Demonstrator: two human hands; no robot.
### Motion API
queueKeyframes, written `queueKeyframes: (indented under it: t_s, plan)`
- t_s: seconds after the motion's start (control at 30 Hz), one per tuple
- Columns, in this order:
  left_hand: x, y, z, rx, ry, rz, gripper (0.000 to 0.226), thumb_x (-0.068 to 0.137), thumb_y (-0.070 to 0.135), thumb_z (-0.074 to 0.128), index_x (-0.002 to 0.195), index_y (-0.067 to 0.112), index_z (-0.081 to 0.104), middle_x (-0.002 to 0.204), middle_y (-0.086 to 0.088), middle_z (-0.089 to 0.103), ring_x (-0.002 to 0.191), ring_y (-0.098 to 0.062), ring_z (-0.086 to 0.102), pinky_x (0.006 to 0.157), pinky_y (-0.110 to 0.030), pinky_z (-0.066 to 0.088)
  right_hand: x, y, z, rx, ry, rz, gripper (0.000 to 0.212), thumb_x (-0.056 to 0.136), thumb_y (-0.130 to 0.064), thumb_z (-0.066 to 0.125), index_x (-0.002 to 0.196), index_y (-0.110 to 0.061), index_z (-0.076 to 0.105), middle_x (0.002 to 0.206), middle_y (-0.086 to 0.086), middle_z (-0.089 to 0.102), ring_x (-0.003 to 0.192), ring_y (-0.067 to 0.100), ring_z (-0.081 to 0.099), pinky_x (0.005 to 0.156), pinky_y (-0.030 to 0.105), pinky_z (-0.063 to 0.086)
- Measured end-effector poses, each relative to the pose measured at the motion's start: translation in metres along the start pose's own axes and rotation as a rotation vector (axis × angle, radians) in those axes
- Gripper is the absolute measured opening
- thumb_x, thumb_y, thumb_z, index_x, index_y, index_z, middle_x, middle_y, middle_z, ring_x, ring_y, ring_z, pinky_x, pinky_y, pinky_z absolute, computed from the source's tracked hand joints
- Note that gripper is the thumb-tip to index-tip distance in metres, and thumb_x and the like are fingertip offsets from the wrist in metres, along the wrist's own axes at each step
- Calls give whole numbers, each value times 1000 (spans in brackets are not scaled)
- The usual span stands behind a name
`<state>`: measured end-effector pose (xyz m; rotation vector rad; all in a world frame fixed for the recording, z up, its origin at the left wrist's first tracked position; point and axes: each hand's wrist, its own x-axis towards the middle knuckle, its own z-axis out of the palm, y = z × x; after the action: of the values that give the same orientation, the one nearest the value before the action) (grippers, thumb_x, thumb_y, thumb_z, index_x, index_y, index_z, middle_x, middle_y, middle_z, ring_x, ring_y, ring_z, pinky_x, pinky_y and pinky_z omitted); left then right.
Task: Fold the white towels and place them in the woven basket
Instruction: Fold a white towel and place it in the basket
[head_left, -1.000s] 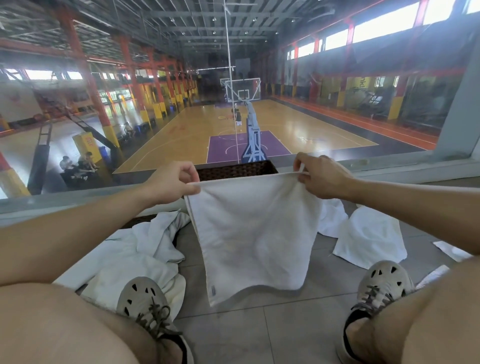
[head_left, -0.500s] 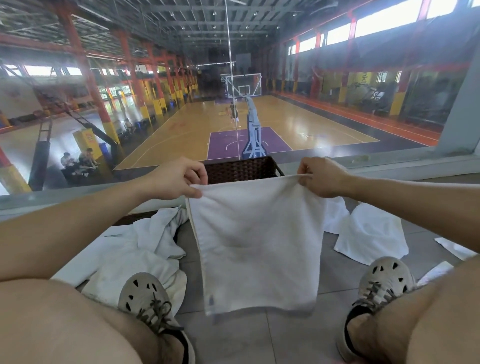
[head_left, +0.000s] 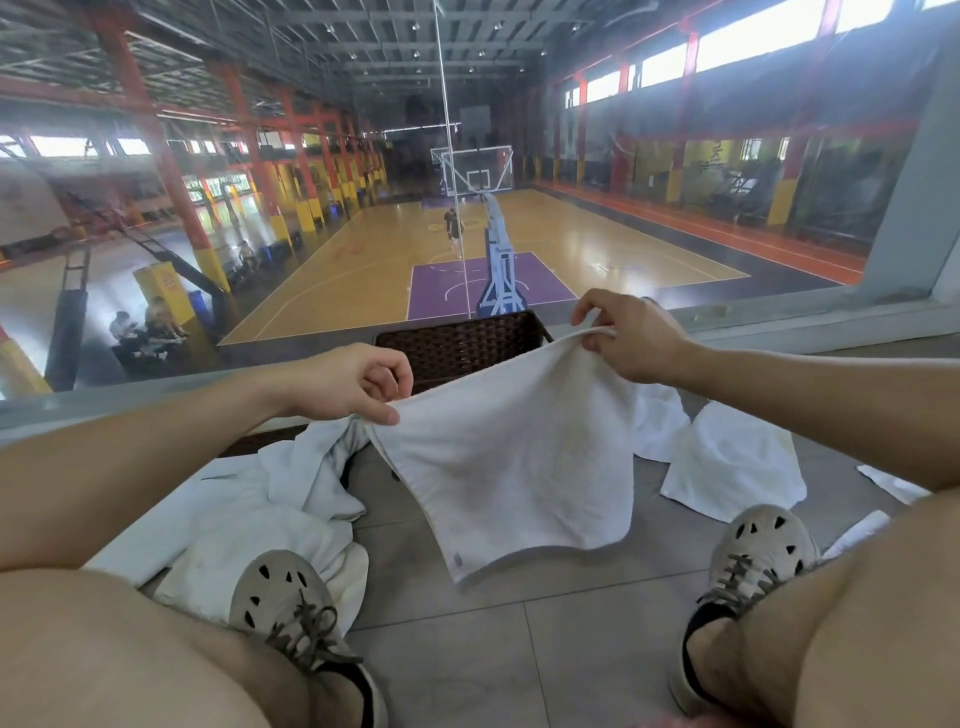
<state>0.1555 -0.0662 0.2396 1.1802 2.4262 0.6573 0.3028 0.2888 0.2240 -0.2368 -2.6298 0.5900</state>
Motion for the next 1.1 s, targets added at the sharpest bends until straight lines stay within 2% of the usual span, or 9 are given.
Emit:
queueKeyframes:
  t_s: [0.17, 0.4, 0.47, 0.57, 0.67, 0.77, 0.9, 1.0, 1.1]
  plan:
    - [2, 0, 2, 40, -34, -8, 20, 88, 2, 85, 94, 20, 80, 91, 4, 79, 80, -9, 71, 81, -30, 56, -1, -7, -1, 43, 36, 3, 13, 98, -19, 72, 97, -31, 75, 91, -10, 70, 90, 19, 62, 76, 28, 40]
    - [2, 2, 3, 113, -97, -61, 37, 91, 12, 86, 113, 42, 84, 108, 22, 80, 100, 4, 72, 94, -23, 53, 0, -8, -1, 81, 66, 5, 15, 97, -19, 72, 92, -33, 75, 94, -8, 70, 94, 17, 61, 80, 27, 41]
    - [4, 0, 5, 131, -92, -101, 34, 88, 20, 90, 110, 45, 84, 105, 21, 81, 95, 5, 72, 94, -25, 54, 0, -8, 0, 85, 56, -5, 18, 97, -18, 73, 90, -34, 74, 93, -9, 70, 94, 17, 61, 81, 27, 41]
    - [7, -4, 10, 83, -13, -144, 23, 83, 30, 94, 102, 39, 87, 100, 13, 83, 99, -6, 76, 101, -33, 58, 0, -9, 0, 109, 49, -6, 19, 96, -17, 72, 89, -34, 73, 95, -9, 71, 95, 16, 62, 81, 28, 42]
    - [6, -1, 11, 24, 93, -149, 17, 79, 27, 97, 93, 31, 89, 95, 9, 84, 93, -4, 76, 93, -27, 57, 0, -7, -2, 111, 55, -10, 19, 96, -16, 69, 89, -33, 73, 95, -8, 72, 94, 16, 61, 81, 28, 42]
    - [5, 0, 8, 26, 193, -96, 14, 78, 25, 98, 88, 26, 88, 89, 5, 83, 89, -12, 78, 90, -31, 60, 2, -3, -2, 89, 20, 5, 15, 97, -16, 64, 91, -26, 73, 95, -7, 72, 94, 19, 63, 79, 31, 45]
    - [10, 2, 0, 74, 331, 24, 19, 90, 27, 87, 107, 30, 78, 90, 4, 78, 83, -12, 74, 82, -31, 60, 5, 3, -4, -84, -58, 35, 7, 92, -22, 62, 94, -21, 69, 92, -6, 69, 92, 21, 64, 73, 32, 47]
    - [19, 10, 5, 321, 316, 68, 13, 98, 22, 70, 93, 33, 75, 86, 4, 73, 78, -18, 65, 70, -36, 50, 1, 2, -1, -208, -254, 14, 29, 89, -25, 64, 117, -26, 57, 98, -1, 69, 90, 22, 66, 76, 39, 57]
    - [28, 15, 11, 352, 420, 56, 13, 99, 18, 60, 90, 26, 66, 88, 3, 69, 84, -21, 63, 69, -40, 47, -6, -8, 0, -183, -354, -228, 54, 85, -10, 55, 128, -39, 40, 92, 9, 69, 75, 28, 66, 71, 50, 59]
